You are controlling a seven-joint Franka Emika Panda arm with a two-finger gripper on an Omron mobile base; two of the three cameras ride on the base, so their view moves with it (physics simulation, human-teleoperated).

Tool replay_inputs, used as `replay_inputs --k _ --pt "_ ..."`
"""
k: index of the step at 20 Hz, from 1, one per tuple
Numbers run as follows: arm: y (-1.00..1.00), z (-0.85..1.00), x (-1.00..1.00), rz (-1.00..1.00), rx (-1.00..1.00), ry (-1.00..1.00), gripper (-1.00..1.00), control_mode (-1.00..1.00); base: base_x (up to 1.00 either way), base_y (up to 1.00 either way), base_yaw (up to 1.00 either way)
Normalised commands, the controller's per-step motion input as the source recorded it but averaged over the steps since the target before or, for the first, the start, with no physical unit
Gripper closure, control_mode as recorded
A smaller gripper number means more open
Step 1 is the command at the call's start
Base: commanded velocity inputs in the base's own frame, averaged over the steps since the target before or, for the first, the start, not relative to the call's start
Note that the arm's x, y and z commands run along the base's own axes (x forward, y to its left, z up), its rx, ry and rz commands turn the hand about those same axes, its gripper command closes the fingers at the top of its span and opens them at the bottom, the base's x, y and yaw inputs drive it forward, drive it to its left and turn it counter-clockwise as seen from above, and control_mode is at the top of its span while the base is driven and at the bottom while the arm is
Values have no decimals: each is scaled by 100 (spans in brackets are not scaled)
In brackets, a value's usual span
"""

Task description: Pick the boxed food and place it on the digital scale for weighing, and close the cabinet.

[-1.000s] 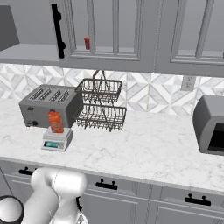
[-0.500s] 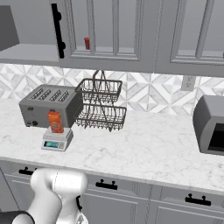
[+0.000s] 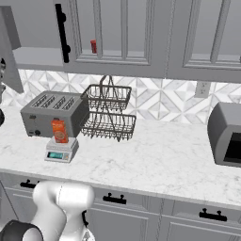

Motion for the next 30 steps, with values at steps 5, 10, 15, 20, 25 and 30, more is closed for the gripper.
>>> replay_inputs --k 5,10,15,20,25,30 --pt "11 -31 100 -6 0 -3 -100 -100 0 0 0" --pt "1 -16 100 -4 0 0 -100 -100 0 0 0" --pt "0 0 100 -1 0 0 -100 -100 0 0 0" --pt "0 -4 100 -3 0 0 -100 -100 0 0 0" --pt "4 -1 100 -3 -2 -1 -100 -100 0 0 0" --pt "5 -9 100 -3 -2 -1 -100 -100 0 0 0"
